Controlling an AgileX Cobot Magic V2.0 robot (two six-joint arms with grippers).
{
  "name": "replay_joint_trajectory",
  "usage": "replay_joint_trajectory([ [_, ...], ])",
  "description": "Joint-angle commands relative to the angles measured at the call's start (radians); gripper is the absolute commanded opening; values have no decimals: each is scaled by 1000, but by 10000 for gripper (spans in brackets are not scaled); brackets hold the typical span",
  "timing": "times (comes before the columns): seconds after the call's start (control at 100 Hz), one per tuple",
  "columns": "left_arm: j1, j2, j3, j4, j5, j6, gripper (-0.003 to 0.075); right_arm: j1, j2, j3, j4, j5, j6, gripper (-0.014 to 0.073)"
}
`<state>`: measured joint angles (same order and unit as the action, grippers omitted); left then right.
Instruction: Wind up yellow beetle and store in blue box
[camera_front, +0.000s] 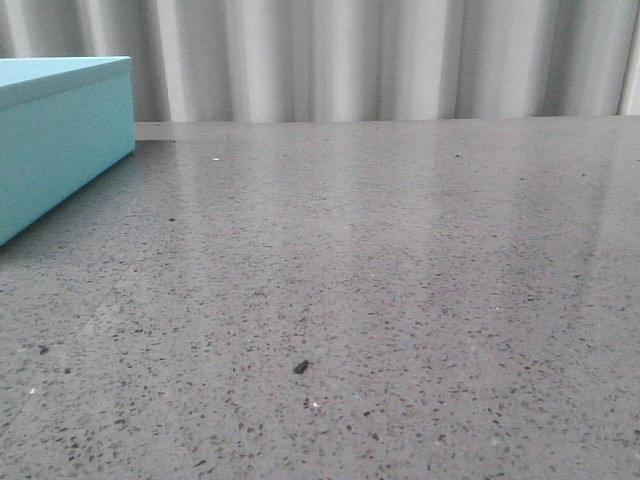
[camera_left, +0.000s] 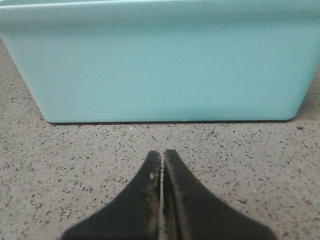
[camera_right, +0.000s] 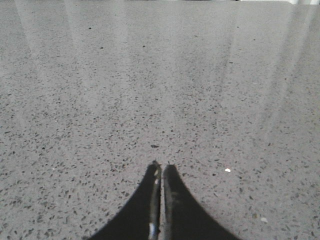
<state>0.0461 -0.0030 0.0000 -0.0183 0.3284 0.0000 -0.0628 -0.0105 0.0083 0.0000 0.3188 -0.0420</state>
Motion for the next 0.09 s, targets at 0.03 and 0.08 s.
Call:
replay_joint_trajectory([
  [0.03, 1, -32, 25, 0, -58, -6, -21, -6, -20, 24, -13, -23, -13, -43],
  [0.08, 1, -32, 25, 0, -58, -6, -21, -6, -20, 24, -13, -23, -13, -43],
])
